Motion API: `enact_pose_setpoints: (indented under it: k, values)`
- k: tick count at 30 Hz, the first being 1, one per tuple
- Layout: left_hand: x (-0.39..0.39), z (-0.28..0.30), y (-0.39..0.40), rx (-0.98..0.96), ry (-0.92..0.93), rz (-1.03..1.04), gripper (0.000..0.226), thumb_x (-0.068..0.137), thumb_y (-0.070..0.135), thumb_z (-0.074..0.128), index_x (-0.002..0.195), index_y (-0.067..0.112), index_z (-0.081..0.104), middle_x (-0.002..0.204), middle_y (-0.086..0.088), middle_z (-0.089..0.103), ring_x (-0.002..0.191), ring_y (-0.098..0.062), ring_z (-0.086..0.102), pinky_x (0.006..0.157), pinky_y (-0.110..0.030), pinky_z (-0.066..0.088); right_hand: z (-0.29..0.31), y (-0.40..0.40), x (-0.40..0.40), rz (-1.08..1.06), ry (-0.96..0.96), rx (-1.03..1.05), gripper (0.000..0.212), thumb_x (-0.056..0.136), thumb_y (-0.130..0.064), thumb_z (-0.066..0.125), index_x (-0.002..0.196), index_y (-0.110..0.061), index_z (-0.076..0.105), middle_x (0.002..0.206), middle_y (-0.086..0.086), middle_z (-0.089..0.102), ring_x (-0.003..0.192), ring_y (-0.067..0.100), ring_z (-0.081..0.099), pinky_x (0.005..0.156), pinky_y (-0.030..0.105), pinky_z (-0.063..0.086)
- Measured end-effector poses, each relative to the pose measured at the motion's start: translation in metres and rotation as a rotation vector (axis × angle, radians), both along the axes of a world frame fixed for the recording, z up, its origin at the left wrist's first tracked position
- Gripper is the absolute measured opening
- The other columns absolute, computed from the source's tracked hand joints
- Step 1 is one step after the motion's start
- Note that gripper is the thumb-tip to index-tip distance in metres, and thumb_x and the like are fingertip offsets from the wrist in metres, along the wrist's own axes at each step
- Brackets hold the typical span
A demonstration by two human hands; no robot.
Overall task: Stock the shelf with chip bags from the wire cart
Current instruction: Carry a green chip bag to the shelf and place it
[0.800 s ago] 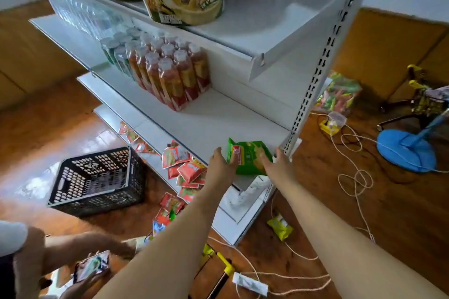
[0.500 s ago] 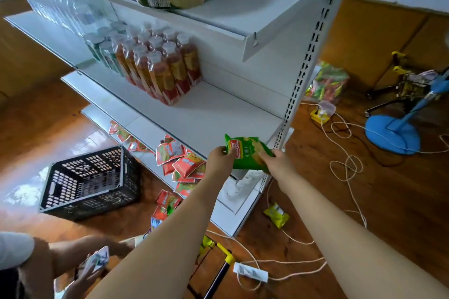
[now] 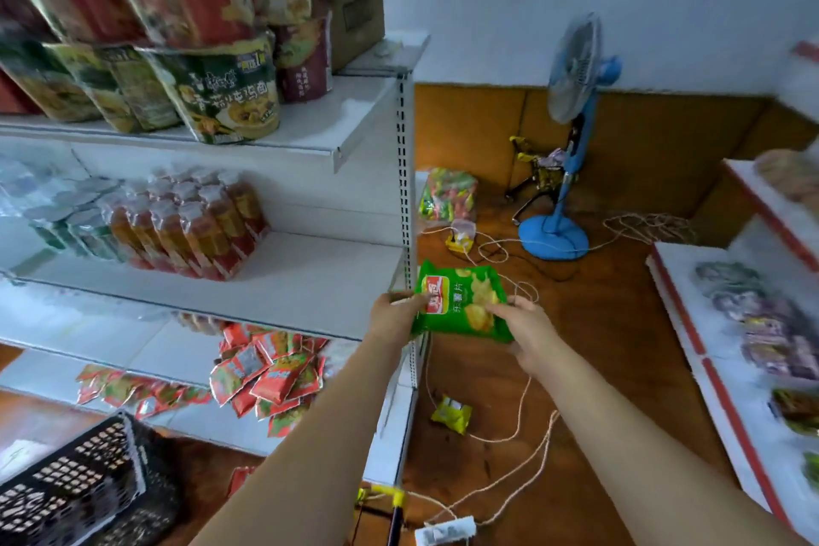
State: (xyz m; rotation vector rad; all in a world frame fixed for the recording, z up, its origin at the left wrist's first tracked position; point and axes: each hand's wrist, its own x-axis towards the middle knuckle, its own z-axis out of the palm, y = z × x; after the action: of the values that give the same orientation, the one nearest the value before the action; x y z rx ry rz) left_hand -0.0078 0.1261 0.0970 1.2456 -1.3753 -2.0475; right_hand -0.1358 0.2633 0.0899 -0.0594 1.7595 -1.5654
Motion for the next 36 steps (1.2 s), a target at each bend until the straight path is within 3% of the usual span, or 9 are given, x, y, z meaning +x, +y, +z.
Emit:
enact_pose_setpoints:
  k: [2, 4, 9, 14, 20, 25, 29, 32, 36]
  values:
    - [-0.018, 0.015, 0.026, 0.044, 0.098, -0.023, 0.034, 0.091, 0.014, 0.068, 0.119, 0.000, 0.054, 0.098, -0.014, 0.068, 0.073, -0.017, 0.070, 0.054, -0.025, 0.058, 0.014, 0.032, -0.007, -0.120, -0.023, -0.083, 0.026, 0.089, -0.010, 0.065, 0.115, -0.011, 0.061, 0.104, 0.013, 0.072, 0.094, 0.028, 0.071, 0.083, 0.043, 0.057]
    - [-0.040, 0.026, 0.060, 0.119, 0.225, -0.049, 0.033, 0.095, 0.019, 0.064, 0.121, 0.001, 0.054, 0.102, -0.013, 0.067, 0.089, -0.021, 0.069, 0.074, -0.030, 0.059, 0.026, 0.067, -0.015, -0.241, -0.056, -0.190, 0.026, 0.090, -0.006, 0.063, 0.115, -0.008, 0.060, 0.106, 0.016, 0.071, 0.093, 0.028, 0.070, 0.075, 0.038, 0.057]
    - [-0.113, 0.050, 0.162, 0.262, 0.305, -0.185, 0.036, 0.095, 0.030, 0.063, 0.122, 0.007, 0.055, 0.116, -0.014, 0.066, 0.107, -0.028, 0.065, 0.081, -0.034, 0.057, 0.046, 0.154, -0.055, -0.442, -0.106, -0.425, 0.029, 0.086, 0.002, 0.064, 0.113, -0.006, 0.060, 0.109, 0.019, 0.069, 0.094, 0.030, 0.068, 0.076, 0.040, 0.055]
    - [-0.213, 0.072, 0.256, 0.236, 0.241, -0.262, 0.031, 0.093, 0.021, 0.067, 0.118, 0.007, 0.057, 0.106, -0.015, 0.069, 0.083, -0.026, 0.068, 0.082, -0.044, 0.056, 0.059, 0.248, -0.120, -0.428, -0.022, -0.421, 0.034, 0.086, 0.002, 0.065, 0.118, -0.008, 0.058, 0.112, 0.015, 0.068, 0.100, 0.030, 0.067, 0.078, 0.039, 0.056]
    - [-0.325, 0.084, 0.363, 0.104, 0.202, -0.493, 0.023, 0.094, 0.017, 0.065, 0.115, 0.012, 0.058, 0.105, -0.010, 0.070, 0.094, -0.029, 0.068, 0.091, -0.049, 0.055, 0.064, 0.398, -0.210, -0.490, 0.277, -0.170, 0.063, 0.080, -0.034, 0.076, 0.132, -0.012, 0.048, 0.129, 0.000, 0.059, 0.114, 0.014, 0.056, 0.093, 0.030, 0.044]
    - [-0.385, 0.071, 0.454, -0.052, 0.152, -0.789, 0.028, 0.094, 0.019, 0.065, 0.119, 0.009, 0.059, 0.108, -0.010, 0.072, 0.087, -0.025, 0.071, 0.068, -0.036, 0.058, 0.063, 0.497, -0.252, -0.520, 0.435, 0.031, 0.099, 0.058, -0.070, 0.075, 0.140, -0.024, 0.042, 0.136, -0.005, 0.056, 0.119, 0.018, 0.059, 0.082, 0.033, 0.052]
    - [-0.423, 0.053, 0.515, -0.131, 0.117, -1.020, 0.014, 0.096, 0.015, 0.062, 0.110, 0.015, 0.060, 0.095, -0.003, 0.073, 0.072, -0.014, 0.073, 0.053, -0.025, 0.058, 0.053, 0.547, -0.271, -0.578, 0.410, 0.052, 0.060, 0.080, -0.031, 0.077, 0.133, -0.019, 0.051, 0.119, 0.000, 0.066, 0.096, 0.014, 0.069, 0.078, 0.028, 0.058]
    - [-0.456, 0.035, 0.552, -0.128, 0.085, -1.115, 0.013, 0.095, 0.014, 0.063, 0.108, 0.014, 0.060, 0.095, -0.005, 0.072, 0.074, -0.016, 0.071, 0.060, -0.029, 0.060, 0.037, 0.579, -0.288, -0.686, 0.340, 0.067, 0.040, 0.083, -0.018, 0.075, 0.119, -0.014, 0.058, 0.098, -0.001, 0.070, 0.072, 0.003, 0.069, 0.059, 0.016, 0.053]
    - [-0.510, 0.004, 0.594, -0.091, 0.007, -1.265, 0.029, 0.095, 0.018, 0.064, 0.121, 0.007, 0.056, 0.105, -0.010, 0.070, 0.083, -0.019, 0.072, 0.075, -0.034, 0.061, 0.013, 0.617, -0.327, -0.867, 0.276, 0.155, 0.040, 0.081, -0.024, 0.076, 0.116, -0.015, 0.058, 0.109, 0.005, 0.068, 0.091, 0.019, 0.069, 0.081, 0.034, 0.058]
